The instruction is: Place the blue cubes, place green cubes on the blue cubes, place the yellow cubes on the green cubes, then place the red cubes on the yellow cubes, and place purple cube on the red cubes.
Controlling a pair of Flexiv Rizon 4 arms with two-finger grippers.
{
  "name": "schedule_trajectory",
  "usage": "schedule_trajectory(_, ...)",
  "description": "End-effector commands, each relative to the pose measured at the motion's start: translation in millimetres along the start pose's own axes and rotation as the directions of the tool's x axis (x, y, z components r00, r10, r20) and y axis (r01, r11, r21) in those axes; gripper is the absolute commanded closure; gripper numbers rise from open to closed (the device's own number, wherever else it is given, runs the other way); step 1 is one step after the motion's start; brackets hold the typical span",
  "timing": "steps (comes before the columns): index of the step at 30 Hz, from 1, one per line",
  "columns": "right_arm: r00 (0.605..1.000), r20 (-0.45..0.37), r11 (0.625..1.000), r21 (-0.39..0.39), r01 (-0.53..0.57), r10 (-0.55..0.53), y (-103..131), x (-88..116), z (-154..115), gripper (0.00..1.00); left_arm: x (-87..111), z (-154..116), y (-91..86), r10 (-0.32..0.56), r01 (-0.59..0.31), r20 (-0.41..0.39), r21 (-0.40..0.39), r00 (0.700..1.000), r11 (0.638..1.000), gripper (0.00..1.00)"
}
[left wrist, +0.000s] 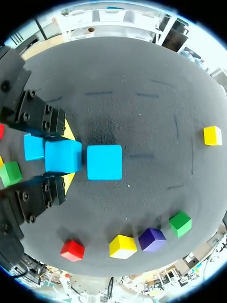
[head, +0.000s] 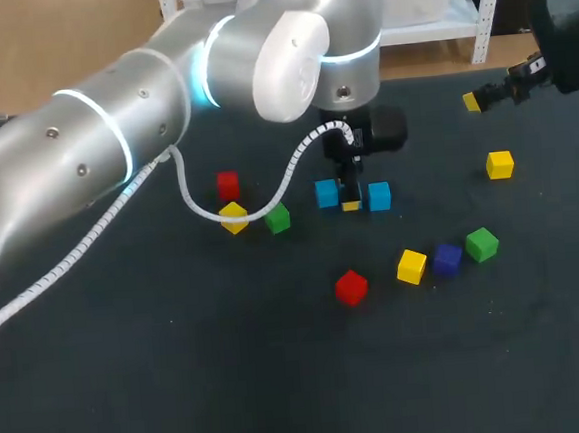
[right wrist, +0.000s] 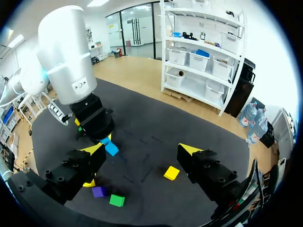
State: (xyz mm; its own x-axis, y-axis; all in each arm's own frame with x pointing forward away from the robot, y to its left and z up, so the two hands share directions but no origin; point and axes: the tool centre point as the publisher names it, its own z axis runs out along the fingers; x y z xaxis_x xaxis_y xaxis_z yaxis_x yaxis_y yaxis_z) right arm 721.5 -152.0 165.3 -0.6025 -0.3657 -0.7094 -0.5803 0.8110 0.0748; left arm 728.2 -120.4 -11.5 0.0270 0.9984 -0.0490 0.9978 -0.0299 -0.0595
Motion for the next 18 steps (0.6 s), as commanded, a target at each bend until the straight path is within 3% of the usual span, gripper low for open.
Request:
schedule_trajectory(1,1.0,0.002,1.0,0.008,-0.001,0.001,1.7,0.7,0.0,0.0,0.7,1.4,-3.6,0.01,-0.01,0.003,0.006,1.0,1.0,1.0)
schedule_trajectory(18,1.0,0.002,1.0,0.008,-0.001,0.001,1.7,0.7,0.0,0.0,-1.8,3.4,-4.3,0.014,-0.014,0.0,0.014,1.0,1.0,0.99)
